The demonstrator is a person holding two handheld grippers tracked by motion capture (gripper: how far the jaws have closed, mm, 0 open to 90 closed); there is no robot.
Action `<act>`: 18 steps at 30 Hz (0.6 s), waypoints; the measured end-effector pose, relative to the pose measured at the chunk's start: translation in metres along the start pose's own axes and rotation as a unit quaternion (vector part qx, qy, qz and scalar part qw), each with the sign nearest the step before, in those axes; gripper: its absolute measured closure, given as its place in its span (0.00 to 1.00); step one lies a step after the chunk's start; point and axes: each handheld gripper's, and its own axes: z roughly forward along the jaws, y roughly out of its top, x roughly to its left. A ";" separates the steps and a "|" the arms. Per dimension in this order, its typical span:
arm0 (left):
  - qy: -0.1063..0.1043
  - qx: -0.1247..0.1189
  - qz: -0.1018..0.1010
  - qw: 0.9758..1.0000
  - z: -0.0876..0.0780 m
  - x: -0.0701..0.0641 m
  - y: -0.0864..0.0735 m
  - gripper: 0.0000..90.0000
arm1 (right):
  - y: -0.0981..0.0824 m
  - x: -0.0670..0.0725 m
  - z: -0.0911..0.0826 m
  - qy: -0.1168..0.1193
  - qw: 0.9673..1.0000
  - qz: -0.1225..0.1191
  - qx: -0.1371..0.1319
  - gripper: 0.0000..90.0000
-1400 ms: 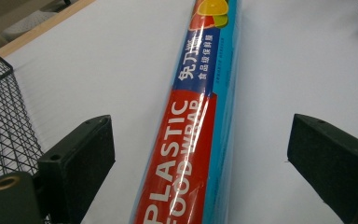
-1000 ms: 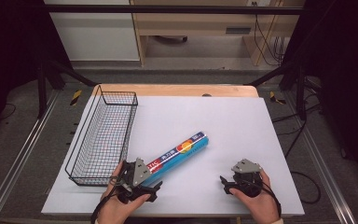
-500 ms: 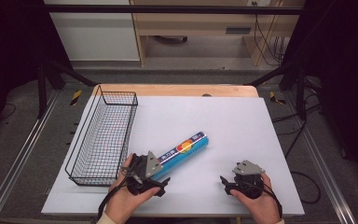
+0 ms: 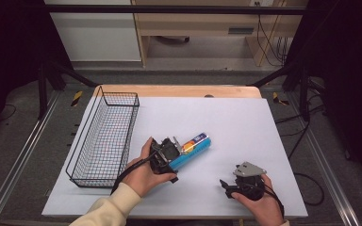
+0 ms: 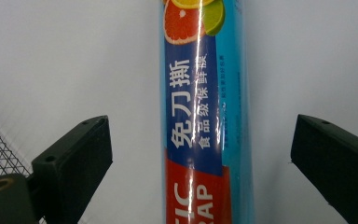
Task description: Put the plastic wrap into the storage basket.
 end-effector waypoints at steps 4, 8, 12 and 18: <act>-0.013 0.003 -0.002 1.000 0.006 0.003 0.005 0.07 | -0.001 0.000 0.001 0.001 1.000 0.004 0.004 0.23; -0.013 0.009 -0.004 1.000 0.017 0.008 0.010 0.09 | -0.001 0.000 0.002 0.003 1.000 0.004 0.007 0.22; -0.017 0.005 -0.009 1.000 0.028 0.013 0.015 0.10 | -0.001 0.001 0.002 0.006 1.000 0.004 0.010 0.22; -0.031 -0.005 -0.020 0.999 0.039 0.015 0.017 0.12 | -0.001 0.000 0.003 0.009 1.000 0.006 0.012 0.22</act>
